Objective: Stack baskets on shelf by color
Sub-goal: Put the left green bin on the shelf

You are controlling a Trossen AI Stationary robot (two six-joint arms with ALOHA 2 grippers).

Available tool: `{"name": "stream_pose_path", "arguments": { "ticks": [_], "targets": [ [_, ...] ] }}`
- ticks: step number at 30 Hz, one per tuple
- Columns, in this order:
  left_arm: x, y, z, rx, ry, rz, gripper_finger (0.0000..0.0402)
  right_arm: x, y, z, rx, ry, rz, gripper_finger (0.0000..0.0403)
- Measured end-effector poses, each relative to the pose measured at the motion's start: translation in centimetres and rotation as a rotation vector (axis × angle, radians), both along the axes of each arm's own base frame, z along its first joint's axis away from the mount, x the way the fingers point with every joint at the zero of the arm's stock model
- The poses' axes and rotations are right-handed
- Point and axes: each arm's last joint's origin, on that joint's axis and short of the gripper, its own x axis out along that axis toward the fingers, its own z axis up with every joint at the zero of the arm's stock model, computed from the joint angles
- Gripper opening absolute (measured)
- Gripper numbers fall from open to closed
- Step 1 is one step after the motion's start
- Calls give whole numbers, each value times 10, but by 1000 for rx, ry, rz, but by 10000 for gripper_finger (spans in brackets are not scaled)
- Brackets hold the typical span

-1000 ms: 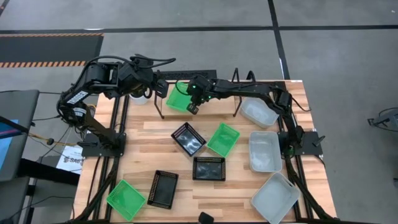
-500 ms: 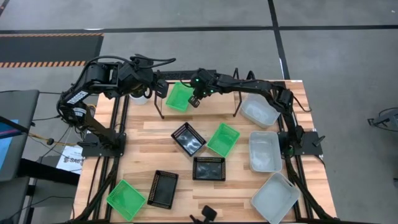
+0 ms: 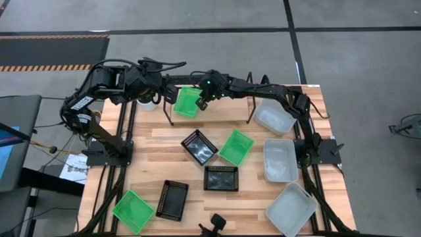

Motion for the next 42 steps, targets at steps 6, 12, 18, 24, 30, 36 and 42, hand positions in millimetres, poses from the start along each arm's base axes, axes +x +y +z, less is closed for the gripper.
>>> {"name": "stream_pose_path", "arguments": {
  "ticks": [6, 12, 18, 24, 30, 36, 42],
  "targets": [
    [-3, 2, -4, -26, 62, -29, 0, -9, 10, 22, 105, -38, 62, 7],
    [8, 17, -22, -86, 160, -53, 0, -19, 33, 49, 125, -31, 160, 7],
    [32, 30, -67, -156, 283, -111, 0, -49, 61, 90, 129, 47, 112, 7],
    [62, 40, -120, -190, 284, -205, 0, -119, 99, 151, 112, 137, 31, 6],
    [81, 65, -169, -183, 278, -181, 0, -198, 141, 210, 34, 34, -106, 9],
    [99, 77, -221, -237, 465, -194, 0, -253, 169, 240, -24, -130, -218, 10],
    [113, 71, -253, -312, 559, -155, 0, -275, 182, 243, -18, -146, -257, 10]
  ]
}}
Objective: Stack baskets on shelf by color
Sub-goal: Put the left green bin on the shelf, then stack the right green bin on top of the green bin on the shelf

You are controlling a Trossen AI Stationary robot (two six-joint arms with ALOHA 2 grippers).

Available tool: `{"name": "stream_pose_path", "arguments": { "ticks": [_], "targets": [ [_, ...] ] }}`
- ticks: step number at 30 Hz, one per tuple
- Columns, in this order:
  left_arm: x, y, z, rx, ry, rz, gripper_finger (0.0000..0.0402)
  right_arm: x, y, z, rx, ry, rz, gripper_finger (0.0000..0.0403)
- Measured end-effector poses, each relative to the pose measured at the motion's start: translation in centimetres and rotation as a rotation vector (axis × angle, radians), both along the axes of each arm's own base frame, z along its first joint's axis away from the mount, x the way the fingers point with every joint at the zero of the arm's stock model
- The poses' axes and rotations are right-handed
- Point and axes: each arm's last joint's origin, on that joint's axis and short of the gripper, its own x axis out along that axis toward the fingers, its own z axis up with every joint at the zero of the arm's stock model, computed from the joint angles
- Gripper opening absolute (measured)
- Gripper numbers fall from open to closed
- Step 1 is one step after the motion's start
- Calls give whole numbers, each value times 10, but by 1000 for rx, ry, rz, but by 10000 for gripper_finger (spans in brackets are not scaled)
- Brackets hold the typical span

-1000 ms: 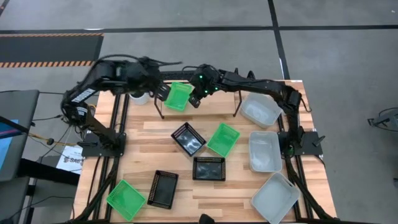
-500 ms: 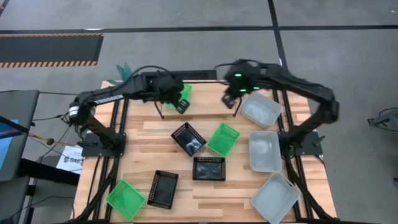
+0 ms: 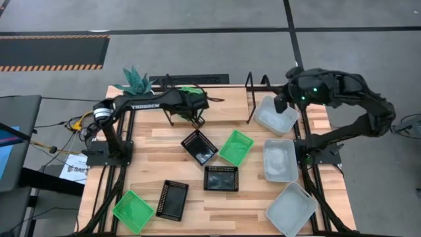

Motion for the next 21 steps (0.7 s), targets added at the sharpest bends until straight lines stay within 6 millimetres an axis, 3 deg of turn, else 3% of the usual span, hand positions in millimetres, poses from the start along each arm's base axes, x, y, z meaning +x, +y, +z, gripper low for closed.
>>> {"name": "stream_pose_path", "arguments": {
  "ticks": [6, 11, 18, 21],
  "targets": [
    [13, 0, -11, -88, -90, 46, 0, 0, 5, -4, 15, 36, 21, 10],
    [22, 2, -7, -98, -201, 83, 0, 11, 7, -8, 12, 74, 42, 10],
    [27, 5, 14, -84, -265, 81, 0, 22, 7, -16, 2, 155, 64, 10],
    [33, 1, 31, -117, -304, -19, 0, 22, 8, -18, 10, 185, 65, 11]
  ]
}}
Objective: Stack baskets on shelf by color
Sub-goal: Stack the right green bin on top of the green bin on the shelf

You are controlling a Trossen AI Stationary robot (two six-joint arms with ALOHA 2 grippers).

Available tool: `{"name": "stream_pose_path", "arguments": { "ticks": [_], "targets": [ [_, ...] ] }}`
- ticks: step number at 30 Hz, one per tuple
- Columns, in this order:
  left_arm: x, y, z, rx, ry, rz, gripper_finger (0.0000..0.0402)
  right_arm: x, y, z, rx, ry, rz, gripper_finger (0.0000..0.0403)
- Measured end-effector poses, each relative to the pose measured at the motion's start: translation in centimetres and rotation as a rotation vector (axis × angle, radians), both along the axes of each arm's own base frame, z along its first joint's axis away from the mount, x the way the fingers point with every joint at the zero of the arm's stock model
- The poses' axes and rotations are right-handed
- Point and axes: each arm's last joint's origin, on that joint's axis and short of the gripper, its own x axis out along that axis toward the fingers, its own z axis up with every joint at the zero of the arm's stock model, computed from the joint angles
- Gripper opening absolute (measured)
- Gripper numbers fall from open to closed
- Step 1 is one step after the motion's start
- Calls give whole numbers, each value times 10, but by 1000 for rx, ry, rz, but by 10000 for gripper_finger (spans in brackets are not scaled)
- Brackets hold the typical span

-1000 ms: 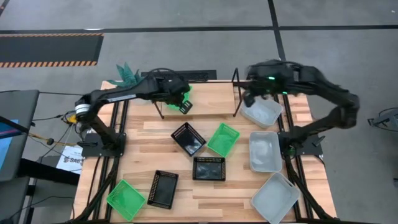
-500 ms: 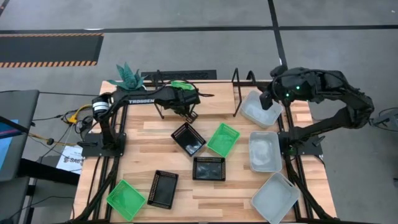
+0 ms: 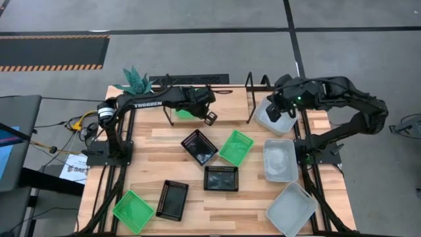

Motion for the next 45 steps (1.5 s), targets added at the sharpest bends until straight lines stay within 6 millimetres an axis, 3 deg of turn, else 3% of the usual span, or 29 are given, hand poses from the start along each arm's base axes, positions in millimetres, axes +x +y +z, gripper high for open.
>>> {"name": "stream_pose_path", "arguments": {
  "ticks": [5, 10, 14, 18, 23, 33, 37, 41, 45],
  "targets": [
    [14, -26, 15, -19, -88, -134, 10, -7, 4, -3, 46, 27, -28, 11],
    [29, -48, 12, 0, -149, -205, 67, -18, 9, -6, 102, 62, -80, 15],
    [42, -58, 3, 9, -184, -208, 134, -22, 13, -9, 124, 87, -92, 34],
    [53, -66, -20, -21, -141, -161, 195, -27, 17, -8, 132, 89, -73, 54],
    [67, -81, -50, -67, -108, -124, 227, -31, 24, -6, 137, 74, -33, 62],
    [86, -112, -98, -116, -56, -68, 216, -44, 34, -2, 144, 42, 53, 63],
    [91, -117, -102, -138, -78, -39, 197, -49, 37, -1, 145, 31, 83, 63],
    [91, -117, -101, -155, -85, -3, 143, -53, 40, 1, 143, 24, 113, 63],
    [92, -114, -100, -188, -98, 28, 55, -57, 41, 2, 141, 16, 134, 63]
  ]
}}
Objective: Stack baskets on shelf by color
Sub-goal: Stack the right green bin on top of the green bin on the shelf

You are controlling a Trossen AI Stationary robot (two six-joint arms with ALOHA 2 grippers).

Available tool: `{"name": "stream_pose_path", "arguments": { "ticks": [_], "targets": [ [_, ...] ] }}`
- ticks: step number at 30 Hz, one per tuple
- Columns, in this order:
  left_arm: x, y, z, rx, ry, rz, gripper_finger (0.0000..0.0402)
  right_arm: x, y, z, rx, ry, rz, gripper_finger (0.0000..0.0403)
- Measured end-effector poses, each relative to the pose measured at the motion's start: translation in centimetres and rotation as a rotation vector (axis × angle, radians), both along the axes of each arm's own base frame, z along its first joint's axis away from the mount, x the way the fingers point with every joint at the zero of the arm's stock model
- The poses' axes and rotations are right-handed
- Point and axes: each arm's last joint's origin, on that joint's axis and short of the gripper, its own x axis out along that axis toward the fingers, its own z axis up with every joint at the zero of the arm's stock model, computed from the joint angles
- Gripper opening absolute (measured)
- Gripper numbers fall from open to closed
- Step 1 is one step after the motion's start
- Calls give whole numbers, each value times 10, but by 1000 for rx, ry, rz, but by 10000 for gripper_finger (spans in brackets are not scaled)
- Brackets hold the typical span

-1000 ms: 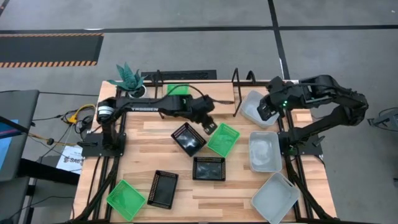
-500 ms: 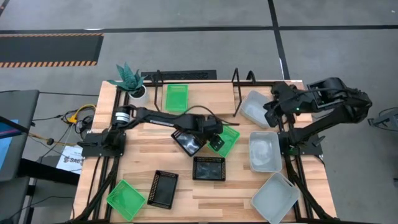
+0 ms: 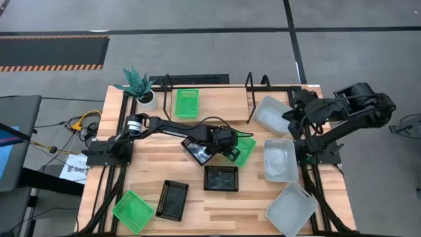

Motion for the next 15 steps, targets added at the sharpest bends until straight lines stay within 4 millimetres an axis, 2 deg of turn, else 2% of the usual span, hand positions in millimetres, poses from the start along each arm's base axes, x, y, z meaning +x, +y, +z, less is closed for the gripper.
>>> {"name": "stream_pose_path", "arguments": {
  "ticks": [2, 7, 11, 15],
  "targets": [
    [1, 2, 0, -11, -6, 2, 16, -1, 1, 0, 1, -3, 8, 63],
    [3, 5, 6, -25, -59, 32, 4, -3, 3, 1, 1, -6, 28, 63],
    [0, 11, 43, -10, -175, 82, 2, -8, 3, 2, -6, -23, 37, 63],
    [-19, 21, 74, 17, -154, 141, 1, -10, 3, 3, -21, -34, 35, 63]
  ]
}}
